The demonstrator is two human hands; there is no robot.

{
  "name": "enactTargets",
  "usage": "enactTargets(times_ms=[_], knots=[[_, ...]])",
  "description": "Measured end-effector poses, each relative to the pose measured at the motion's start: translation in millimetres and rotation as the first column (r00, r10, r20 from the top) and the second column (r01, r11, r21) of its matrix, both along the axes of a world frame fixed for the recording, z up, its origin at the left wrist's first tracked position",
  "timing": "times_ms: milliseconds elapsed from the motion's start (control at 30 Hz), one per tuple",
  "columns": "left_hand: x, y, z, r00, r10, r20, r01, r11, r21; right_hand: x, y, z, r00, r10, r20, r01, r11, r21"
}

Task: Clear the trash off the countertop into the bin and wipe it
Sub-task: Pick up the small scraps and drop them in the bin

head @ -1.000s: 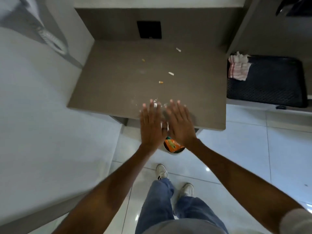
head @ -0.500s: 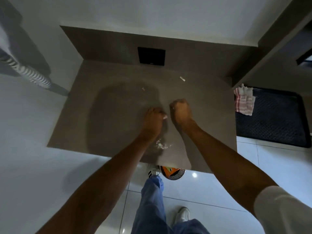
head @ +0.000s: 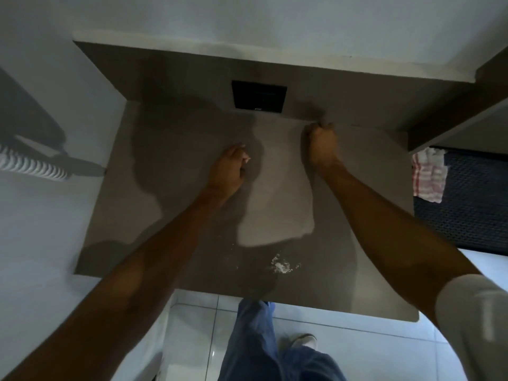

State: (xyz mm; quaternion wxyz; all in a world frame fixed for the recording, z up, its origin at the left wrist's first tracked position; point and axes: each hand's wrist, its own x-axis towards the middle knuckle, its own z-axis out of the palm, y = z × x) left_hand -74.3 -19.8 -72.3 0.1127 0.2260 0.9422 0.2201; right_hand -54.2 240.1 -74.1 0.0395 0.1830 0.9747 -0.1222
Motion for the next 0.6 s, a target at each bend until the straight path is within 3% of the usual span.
enactTargets(times_ms=[167,333,467,533,600], knots=[[8,4,3,0.997,0.077,-0.011,-0.077,0.996,-0.033,17,-11,12,1.0,0.004,-0.021,-0.004,1.0,0.008],[2,9,8,0.99,0.135,0.039,-0.133,0.99,-0.04,57,-12,20,0.991,-0.121,-0.054,0.103,0.957,-0.27],[16,12,23,0.958,0.261,0.121,-0.269,0.962,0.053,118,-21,30,0.946,-0.288,-0.146,0.169,0.826,-0.538],[45,17,37,0.913,0.349,0.212,-0.386,0.906,0.171,154,-29,37,0.93,-0.346,-0.122,0.189,0.737,-0.648],[94,25,55,0.861,0.417,0.29,-0.5,0.796,0.341,188,-40,42,0.919,-0.39,-0.055,0.169,0.516,-0.84]])
